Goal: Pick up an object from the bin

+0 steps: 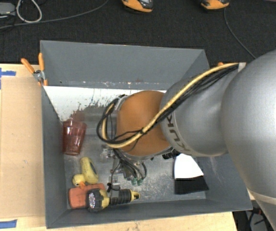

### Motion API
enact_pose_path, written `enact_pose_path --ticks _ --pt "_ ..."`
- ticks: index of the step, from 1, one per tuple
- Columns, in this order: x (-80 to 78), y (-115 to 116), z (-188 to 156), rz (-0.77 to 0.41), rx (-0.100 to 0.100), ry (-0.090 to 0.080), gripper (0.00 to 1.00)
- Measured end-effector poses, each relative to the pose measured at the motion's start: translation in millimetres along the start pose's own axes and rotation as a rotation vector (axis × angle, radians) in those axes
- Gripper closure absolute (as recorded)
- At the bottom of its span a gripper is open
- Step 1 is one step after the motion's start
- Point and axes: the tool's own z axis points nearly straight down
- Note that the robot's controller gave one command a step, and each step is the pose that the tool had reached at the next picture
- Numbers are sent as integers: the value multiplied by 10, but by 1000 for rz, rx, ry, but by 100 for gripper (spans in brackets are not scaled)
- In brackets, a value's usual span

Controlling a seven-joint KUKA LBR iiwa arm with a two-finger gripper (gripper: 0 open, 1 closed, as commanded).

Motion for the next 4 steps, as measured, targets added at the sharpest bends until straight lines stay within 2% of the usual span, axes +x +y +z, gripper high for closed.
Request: enact_pose_path --ticks 1,2,3,4 --pt "118 -120 227 -72 -1 2 0" --pt "95 198 583 -147 27 37 0" --pt "-252 327 591 -240 24 20 0" --pt "-9 347 581 -238 28 24 0"
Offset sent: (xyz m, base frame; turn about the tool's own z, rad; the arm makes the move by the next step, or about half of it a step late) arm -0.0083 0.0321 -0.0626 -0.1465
